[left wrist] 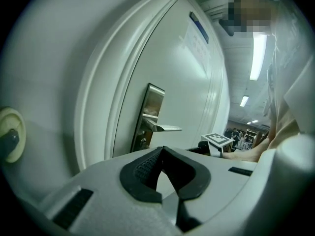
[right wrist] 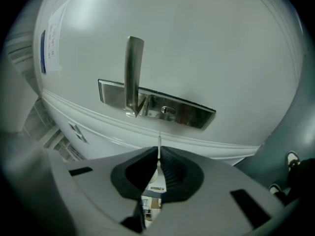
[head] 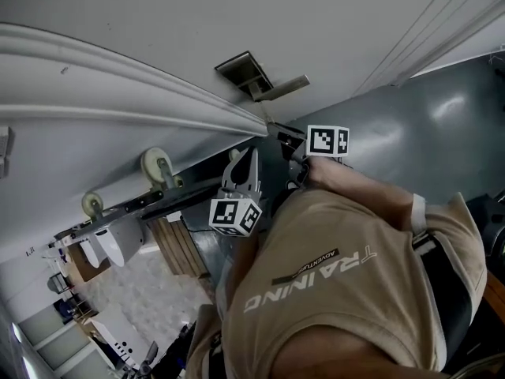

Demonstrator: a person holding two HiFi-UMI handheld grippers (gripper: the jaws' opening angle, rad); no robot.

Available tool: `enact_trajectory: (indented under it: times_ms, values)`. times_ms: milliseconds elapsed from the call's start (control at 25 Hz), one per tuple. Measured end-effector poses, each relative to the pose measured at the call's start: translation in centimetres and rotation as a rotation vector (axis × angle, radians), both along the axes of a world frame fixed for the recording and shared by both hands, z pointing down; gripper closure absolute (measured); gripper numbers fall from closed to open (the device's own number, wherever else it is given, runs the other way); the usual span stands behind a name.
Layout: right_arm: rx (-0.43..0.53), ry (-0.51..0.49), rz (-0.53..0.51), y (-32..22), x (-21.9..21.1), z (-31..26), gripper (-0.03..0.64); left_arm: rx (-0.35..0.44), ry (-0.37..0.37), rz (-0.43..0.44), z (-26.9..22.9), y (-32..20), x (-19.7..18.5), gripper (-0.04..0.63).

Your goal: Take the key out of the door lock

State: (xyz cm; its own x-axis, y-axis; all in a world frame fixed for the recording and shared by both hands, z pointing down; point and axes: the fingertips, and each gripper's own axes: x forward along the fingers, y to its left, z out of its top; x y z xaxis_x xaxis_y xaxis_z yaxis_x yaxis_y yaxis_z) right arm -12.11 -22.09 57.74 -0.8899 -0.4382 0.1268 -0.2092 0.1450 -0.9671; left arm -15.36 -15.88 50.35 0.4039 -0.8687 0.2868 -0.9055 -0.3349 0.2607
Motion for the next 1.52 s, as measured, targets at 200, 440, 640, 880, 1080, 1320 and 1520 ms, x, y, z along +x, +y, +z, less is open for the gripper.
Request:
enact_trajectory:
  times_ms: [200, 440, 640, 880, 1080, 1320, 1520]
  values:
    - [0.077, 0.104, 0.026, 2.7, -0.1, -0.4, 0.598, 0.013, -0.045, 0.041, -0.3, 2.6, -1.5, 0.586]
    - [0.288, 0.289, 0.063, 5.4, 1.2, -1.7, 0.598, 0.047, -0.041, 0.103, -0.1, 4.9, -2.6, 0.586]
    - [0.32, 0.345, 0.148, 7.9, 2.5, -1.6, 0.598, 0.065, -0.044, 0.173, 0.8, 6.9, -2.9, 0.586]
    - [0.364, 0.459, 0.195, 10.7, 4.4, -1.4, 0.598, 0.046, -0.007, 0.239, 1.8, 8.6, -2.5, 0.586]
    - [0.367, 0.494, 0.222, 11.6, 5.5, -1.5, 0.598, 0.053, 0.028, 0.269, 1.6, 9.3, -1.5, 0.586]
    - [0.533, 0.625, 0.219, 12.2, 6.3, -3.7, 0.598, 0.062, 0.046, 0.302, 2.1, 9.1, 0.0, 0.586]
    - [0.697, 0.741, 0.18, 13.1, 7.2, -5.7, 0.598, 0.045, 0.075, 0.264, 3.3, 8.5, 0.0, 0.586]
